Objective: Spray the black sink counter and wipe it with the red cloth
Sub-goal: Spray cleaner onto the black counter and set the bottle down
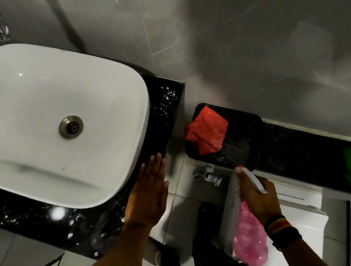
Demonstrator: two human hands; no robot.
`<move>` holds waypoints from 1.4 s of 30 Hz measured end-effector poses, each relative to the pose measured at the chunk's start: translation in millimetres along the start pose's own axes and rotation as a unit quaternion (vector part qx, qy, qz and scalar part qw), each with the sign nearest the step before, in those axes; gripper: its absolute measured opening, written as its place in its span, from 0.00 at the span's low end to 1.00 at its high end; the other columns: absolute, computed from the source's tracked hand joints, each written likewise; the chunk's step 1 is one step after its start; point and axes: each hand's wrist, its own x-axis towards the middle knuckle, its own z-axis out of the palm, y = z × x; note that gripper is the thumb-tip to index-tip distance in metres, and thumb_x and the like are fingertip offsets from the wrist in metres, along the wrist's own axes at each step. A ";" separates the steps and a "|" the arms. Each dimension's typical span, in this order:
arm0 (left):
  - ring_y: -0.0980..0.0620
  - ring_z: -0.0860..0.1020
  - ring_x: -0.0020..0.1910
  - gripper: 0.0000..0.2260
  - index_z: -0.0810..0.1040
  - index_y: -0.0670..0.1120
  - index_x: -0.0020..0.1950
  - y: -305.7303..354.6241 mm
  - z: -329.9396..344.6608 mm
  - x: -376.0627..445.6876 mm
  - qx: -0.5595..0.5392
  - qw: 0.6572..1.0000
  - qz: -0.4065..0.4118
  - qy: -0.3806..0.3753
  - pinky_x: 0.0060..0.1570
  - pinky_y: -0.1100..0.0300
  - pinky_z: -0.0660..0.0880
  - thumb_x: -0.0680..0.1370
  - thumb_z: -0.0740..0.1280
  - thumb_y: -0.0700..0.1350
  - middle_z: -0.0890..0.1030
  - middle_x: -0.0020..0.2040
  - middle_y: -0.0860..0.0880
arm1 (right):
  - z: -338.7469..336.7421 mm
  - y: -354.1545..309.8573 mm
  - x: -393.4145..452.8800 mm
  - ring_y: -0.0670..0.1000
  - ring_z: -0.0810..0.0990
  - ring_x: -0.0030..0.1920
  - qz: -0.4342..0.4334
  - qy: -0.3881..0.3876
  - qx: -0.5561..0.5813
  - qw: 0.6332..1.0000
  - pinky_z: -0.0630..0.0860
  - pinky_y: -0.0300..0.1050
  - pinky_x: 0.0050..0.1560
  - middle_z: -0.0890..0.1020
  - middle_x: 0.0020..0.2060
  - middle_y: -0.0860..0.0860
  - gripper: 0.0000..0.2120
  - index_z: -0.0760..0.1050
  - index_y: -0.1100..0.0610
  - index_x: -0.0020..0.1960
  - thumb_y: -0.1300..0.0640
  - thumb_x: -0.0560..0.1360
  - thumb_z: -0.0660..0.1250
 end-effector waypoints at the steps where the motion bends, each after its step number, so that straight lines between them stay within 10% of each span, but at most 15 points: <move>1: 0.46 0.51 0.85 0.27 0.54 0.41 0.84 0.4 -0.4 0.1 -0.001 1.000 0.000 0.001 0.81 0.44 0.55 0.86 0.47 0.51 0.53 0.85 0.44 | -0.4 0.8 -0.8 0.49 0.84 0.29 0.002 0.006 0.005 1.000 0.81 0.51 0.37 0.85 0.28 0.51 0.20 0.83 0.49 0.36 0.37 0.78 0.67; 20: 0.47 0.51 0.85 0.27 0.56 0.41 0.84 0.7 -1.0 0.1 -0.023 1.000 0.002 0.016 0.82 0.47 0.52 0.86 0.48 0.50 0.55 0.85 0.45 | -4.6 2.7 -6.8 0.51 0.84 0.29 0.022 0.028 0.033 0.999 0.81 0.48 0.36 0.84 0.28 0.54 0.25 0.82 0.53 0.34 0.33 0.75 0.68; 28: 0.48 0.49 0.85 0.27 0.52 0.42 0.84 -0.4 0.6 0.2 0.003 1.000 -0.001 0.001 0.82 0.48 0.50 0.87 0.45 0.52 0.52 0.85 0.45 | -14.6 -57.8 32.2 0.54 0.85 0.40 -0.103 0.083 0.096 0.987 0.84 0.51 0.43 0.86 0.44 0.59 0.16 0.82 0.55 0.55 0.44 0.80 0.66; 32: 0.48 0.48 0.85 0.27 0.51 0.43 0.84 -0.8 2.1 -0.5 0.019 1.000 0.001 -0.003 0.82 0.48 0.50 0.87 0.44 0.52 0.51 0.86 0.45 | -16.2 -86.8 68.8 0.52 0.81 0.39 -0.170 0.167 0.111 0.965 0.81 0.50 0.43 0.81 0.39 0.58 0.09 0.78 0.47 0.47 0.42 0.79 0.68; 37: 0.46 0.51 0.85 0.27 0.53 0.42 0.84 0.6 0.7 -1.0 0.020 1.000 0.005 0.010 0.83 0.49 0.49 0.86 0.50 0.50 0.53 0.85 0.44 | -6.2 -90.9 111.9 0.35 0.81 0.52 -0.170 0.188 0.102 0.962 0.77 0.31 0.56 0.82 0.54 0.52 0.21 0.76 0.62 0.63 0.47 0.79 0.71; 42: 0.46 0.51 0.85 0.27 0.53 0.41 0.84 1.8 -1.8 -0.3 0.035 0.999 0.000 0.002 0.83 0.51 0.47 0.87 0.49 0.50 0.52 0.85 0.44 | -3.3 -83.2 114.6 0.48 0.80 0.59 -0.124 0.165 0.068 0.976 0.79 0.34 0.58 0.81 0.64 0.53 0.27 0.72 0.58 0.71 0.52 0.76 0.76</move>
